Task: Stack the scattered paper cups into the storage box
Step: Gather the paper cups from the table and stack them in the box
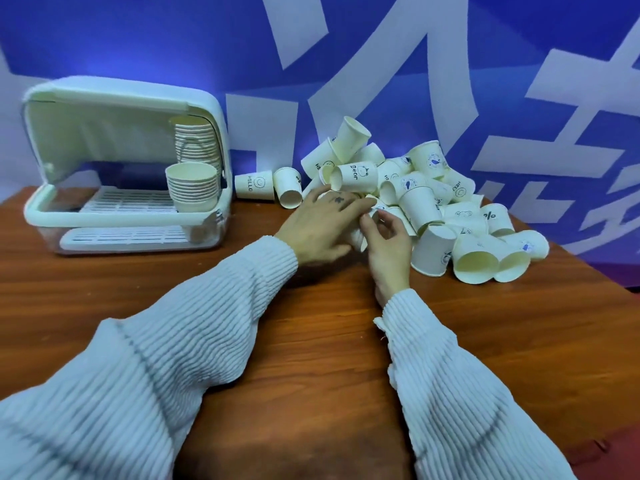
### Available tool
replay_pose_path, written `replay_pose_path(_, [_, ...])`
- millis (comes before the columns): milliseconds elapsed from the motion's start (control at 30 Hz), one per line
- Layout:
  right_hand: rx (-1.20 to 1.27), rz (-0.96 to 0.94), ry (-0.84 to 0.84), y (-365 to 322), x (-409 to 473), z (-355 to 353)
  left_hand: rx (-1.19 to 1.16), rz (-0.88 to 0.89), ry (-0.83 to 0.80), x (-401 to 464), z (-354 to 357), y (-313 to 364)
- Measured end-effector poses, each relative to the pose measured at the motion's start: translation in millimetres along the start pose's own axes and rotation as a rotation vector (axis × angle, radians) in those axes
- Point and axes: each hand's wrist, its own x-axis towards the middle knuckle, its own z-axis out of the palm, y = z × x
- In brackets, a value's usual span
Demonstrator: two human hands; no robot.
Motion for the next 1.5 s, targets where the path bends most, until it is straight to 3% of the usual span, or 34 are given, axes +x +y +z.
replay_pose_path(267, [0.052,-0.018,-0.232,-14.5,-30.4,13.2,-0.025,-0.090,-0.114,-40.5,-36.6,-17.0])
replay_pose_path(400, [0.108,-0.055,-0.204,-31.1,-42.0,20.7,0.032,-0.205,-0.102,-72.2,-69.5,-32.2])
replay_pose_path(533, [0.189,-0.113,-0.158,-59.4,-42.2,28.6,-0.081,-0.460,0.192,-113.8,-108.0,-55.7])
replay_pose_path(700, [-0.045,-0.306,-0.241,-94.9,-40.9,92.4,-0.447,-0.833,0.591,-138.5,-148.5,-81.2])
replay_pose_path(967, [-0.401,-0.555,-0.346,-122.4,-19.2,200.2,-0.685,-0.953,0.898,-153.4,-163.0,-120.6])
replay_pose_path(1200, [-0.931,-0.677,-0.771,-94.1,-2.8,240.3,-0.711,-0.913,0.913,-152.5,-159.0,-147.1])
replay_pose_path(1267, [-1.042,-0.720,-0.827,-75.1,-7.4,238.6,-0.675,-0.925,0.903,-148.4,-157.4,-153.2])
replay_pose_path(1400, [-0.944,-0.726,-0.805,-57.7,-6.6,233.2,-0.628,-0.893,0.806,-134.8,-150.2,-156.8])
replay_pose_path(1500, [-0.723,-0.572,-0.770,-60.9,-9.2,229.0,-0.558,-0.843,0.699,-121.7,-143.2,-151.4])
